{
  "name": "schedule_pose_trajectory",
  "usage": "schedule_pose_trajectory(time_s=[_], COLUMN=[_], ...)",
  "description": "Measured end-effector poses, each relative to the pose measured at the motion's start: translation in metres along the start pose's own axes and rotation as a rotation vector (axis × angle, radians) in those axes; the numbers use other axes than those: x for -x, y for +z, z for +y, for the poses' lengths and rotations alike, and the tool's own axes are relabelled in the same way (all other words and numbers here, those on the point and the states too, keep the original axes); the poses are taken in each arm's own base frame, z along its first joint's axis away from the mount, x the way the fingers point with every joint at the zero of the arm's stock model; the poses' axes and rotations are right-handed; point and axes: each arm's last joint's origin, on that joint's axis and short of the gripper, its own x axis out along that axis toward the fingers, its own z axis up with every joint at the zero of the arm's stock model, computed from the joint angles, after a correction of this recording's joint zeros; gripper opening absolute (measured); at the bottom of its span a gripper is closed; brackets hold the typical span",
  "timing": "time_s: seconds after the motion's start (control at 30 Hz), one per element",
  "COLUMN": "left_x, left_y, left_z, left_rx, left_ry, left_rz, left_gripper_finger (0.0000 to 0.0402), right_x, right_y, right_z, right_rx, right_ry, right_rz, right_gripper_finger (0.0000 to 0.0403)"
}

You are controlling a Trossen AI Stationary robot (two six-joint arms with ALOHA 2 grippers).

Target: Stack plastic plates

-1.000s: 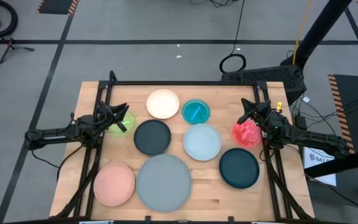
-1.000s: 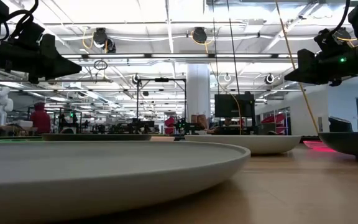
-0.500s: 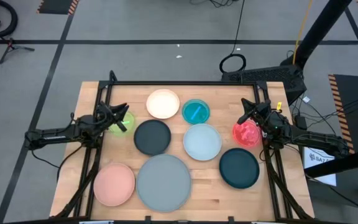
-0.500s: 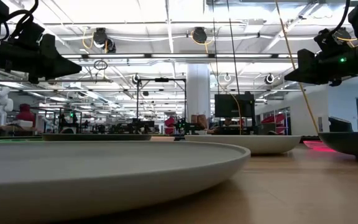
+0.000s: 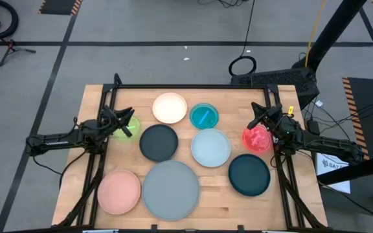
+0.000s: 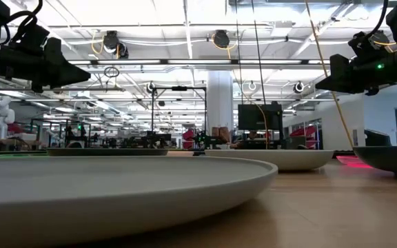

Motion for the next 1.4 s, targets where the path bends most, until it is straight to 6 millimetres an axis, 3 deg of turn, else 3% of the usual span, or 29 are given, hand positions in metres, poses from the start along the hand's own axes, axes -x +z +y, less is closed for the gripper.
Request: schedule_pose_trajectory(time_s=[1.4], left_x=[0.0000], left_y=[0.0001], left_z=[0.0000], left_rx=[0.000], left_ry=[0.000], left_rz=[0.000], left_gripper_finger=[0.0081], right_x=[0.0001], right_y=[0.0013], right_z=[0.0000], right_rx=[-0.002], right_ry=[0.000], right_rz=[-0.003], right_gripper_finger=[0.0011])
